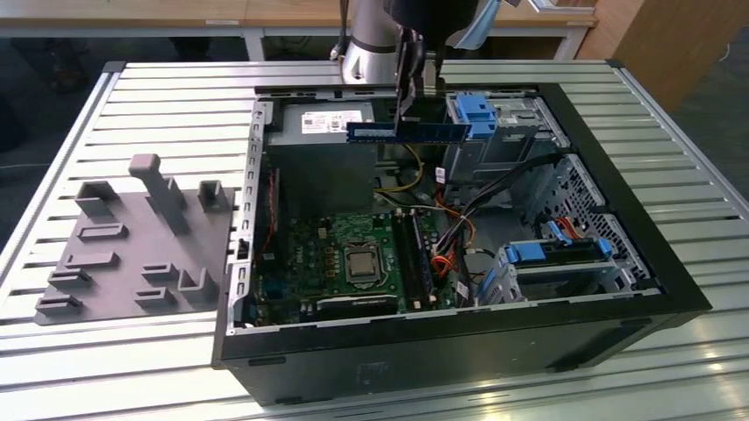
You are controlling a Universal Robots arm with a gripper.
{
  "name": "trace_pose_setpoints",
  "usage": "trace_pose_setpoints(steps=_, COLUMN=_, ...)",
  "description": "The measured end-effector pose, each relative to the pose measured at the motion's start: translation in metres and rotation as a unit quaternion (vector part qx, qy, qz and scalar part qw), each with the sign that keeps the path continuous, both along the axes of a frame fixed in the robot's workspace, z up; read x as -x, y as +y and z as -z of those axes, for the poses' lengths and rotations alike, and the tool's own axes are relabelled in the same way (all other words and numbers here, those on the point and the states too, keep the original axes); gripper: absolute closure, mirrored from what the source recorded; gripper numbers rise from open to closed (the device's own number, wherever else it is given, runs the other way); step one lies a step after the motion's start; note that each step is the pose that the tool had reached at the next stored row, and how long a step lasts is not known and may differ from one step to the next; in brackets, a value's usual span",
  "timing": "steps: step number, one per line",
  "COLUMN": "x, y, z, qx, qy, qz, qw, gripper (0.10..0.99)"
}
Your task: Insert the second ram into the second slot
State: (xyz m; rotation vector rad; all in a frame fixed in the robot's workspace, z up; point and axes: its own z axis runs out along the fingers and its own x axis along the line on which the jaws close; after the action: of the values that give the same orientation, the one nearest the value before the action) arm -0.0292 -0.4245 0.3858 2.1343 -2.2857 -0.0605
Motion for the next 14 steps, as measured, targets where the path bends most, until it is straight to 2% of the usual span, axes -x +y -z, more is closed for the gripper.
trace_pose_setpoints(steps=14, x=0.0, y=0.0, z=0.0, qx=0.0, qy=0.0, qz=0.02, qw=0.9998, gripper=0.953)
